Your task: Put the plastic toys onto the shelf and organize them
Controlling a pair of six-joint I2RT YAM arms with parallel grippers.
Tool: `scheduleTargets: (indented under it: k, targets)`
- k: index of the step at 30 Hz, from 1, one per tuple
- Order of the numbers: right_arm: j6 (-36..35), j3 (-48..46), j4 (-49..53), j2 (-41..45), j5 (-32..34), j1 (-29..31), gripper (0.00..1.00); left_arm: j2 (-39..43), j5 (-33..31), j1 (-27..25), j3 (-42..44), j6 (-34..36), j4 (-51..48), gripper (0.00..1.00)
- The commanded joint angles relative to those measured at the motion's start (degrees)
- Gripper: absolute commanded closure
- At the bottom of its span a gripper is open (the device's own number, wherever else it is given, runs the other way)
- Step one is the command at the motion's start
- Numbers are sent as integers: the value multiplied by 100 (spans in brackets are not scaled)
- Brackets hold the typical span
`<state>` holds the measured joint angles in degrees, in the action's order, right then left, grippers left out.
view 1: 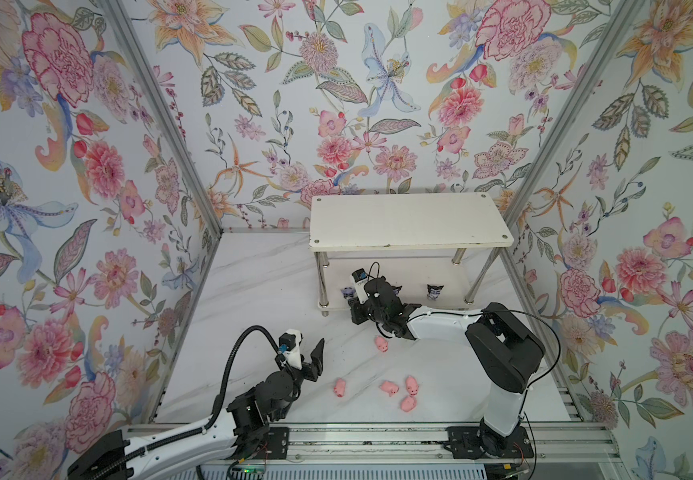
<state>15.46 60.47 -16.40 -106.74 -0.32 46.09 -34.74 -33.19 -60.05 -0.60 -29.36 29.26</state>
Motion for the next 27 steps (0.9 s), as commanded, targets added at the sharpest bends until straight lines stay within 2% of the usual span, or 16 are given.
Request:
scheduleTargets:
  k: [1, 7, 12, 14, 17, 20, 23, 25, 27]
  targets:
    - [104, 46, -73, -29, -126, 2, 100, -28, 50, 91, 807, 72, 176, 32]
    - [58, -404, 74, 574, 54, 202, 100, -9, 114, 101, 781, 82, 142, 32]
    - [21, -1192, 709, 1944, 727, 517, 100, 100, 171, 101, 675, 164, 24, 32]
    - [141, -1549, 1170, 2568, 1088, 611, 94, 108, 213, 107, 579, 203, -61, 33]
    - [446, -2065, 2076, 3468, 1493, 656, 77, 33, 351, 108, 456, 274, -134, 37]
    - [817, -2536, 2940, 4251, 1604, 654, 66, -200, 569, 103, 235, 385, -300, 39]
    - [1358, -3006, 3539, 4858, 1566, 689, 62, -542, 834, 108, -33, 558, -501, 39]
    - [1748, -3311, 3691, 5218, 1494, 731, 61, -771, 959, 107, -122, 681, -471, 39]
    - [2104, -3614, 3719, 5531, 1391, 790, 56, -1013, 1033, 110, -118, 794, -263, 38]
